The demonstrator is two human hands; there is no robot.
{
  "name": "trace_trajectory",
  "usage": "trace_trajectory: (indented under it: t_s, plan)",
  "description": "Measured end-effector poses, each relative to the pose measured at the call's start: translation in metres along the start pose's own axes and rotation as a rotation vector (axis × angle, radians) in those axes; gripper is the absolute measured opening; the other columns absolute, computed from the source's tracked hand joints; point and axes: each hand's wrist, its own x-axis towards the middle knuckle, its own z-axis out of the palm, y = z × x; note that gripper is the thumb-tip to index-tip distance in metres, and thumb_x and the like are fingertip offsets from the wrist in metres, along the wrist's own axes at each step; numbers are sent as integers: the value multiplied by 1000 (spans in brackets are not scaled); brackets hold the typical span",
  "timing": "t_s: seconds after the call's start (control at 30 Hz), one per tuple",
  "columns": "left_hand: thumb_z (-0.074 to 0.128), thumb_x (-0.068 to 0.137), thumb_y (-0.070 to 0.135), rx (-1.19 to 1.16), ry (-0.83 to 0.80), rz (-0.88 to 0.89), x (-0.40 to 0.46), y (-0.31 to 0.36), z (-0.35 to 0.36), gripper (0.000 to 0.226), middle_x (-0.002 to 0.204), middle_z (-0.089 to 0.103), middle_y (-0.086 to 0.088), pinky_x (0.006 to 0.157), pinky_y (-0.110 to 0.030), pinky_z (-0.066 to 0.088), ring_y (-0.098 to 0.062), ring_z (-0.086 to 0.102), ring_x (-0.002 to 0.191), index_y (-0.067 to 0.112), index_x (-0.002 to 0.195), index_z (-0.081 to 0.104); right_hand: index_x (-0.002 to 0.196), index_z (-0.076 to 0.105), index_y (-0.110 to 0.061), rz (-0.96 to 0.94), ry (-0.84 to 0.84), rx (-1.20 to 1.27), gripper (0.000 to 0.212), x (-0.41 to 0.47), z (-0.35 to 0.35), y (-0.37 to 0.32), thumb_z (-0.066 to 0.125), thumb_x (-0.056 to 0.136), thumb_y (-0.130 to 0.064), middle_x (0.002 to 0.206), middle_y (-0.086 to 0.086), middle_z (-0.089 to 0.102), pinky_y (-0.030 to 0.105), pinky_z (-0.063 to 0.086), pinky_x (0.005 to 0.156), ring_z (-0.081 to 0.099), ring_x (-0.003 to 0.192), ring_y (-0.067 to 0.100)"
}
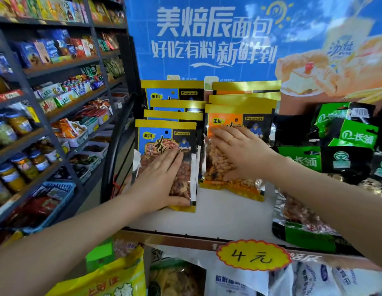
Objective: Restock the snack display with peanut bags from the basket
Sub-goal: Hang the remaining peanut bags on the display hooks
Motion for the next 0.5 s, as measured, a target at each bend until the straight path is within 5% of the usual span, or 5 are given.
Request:
trace_trajectory:
  t_s: [0.1, 0.2, 0.37, 0.5]
  plan:
    - [45, 71, 73, -39, -12, 50, -4, -4, 3, 112, 143, -35, 9, 117, -34, -8, -5, -28, 132, 17, 143, -22, 140, 35, -16, 21, 48, 132, 77, -8, -11, 1, 63, 77, -51, 151, 5, 33, 43, 24, 114, 30, 139, 26]
    - [43, 78, 69, -100, 16, 68, -7, 4, 2, 102, 150, -30, 8, 112, -31, -9, -10, -25, 138, 20, 145, -18, 107, 65, -14, -2, 315, 93, 37, -17, -17, 7, 52, 83, -39, 113, 6, 68, 42, 52, 87, 65, 104, 29]
    - [41, 86, 60, -152, 77, 252, 11, 30, -9, 84, 156, -13, 9, 110, -27, -7, -12, -13, 143, 23, 147, -2, 97, 67, -11, 177, 315, 64, 29, -40, -21, 25, 52, 81, -29, 99, 10, 70, 42, 54, 78, 66, 93, 32]
    - [51, 90, 42, -319, 121, 413, 31, 68, -25, 79, 156, 4, 6, 115, -25, 1, -9, 2, 142, 23, 147, 0, 103, 63, -13, 569, 272, 279, 30, -85, -27, 77, 51, 90, -37, 101, 9, 65, 42, 50, 80, 61, 96, 33]
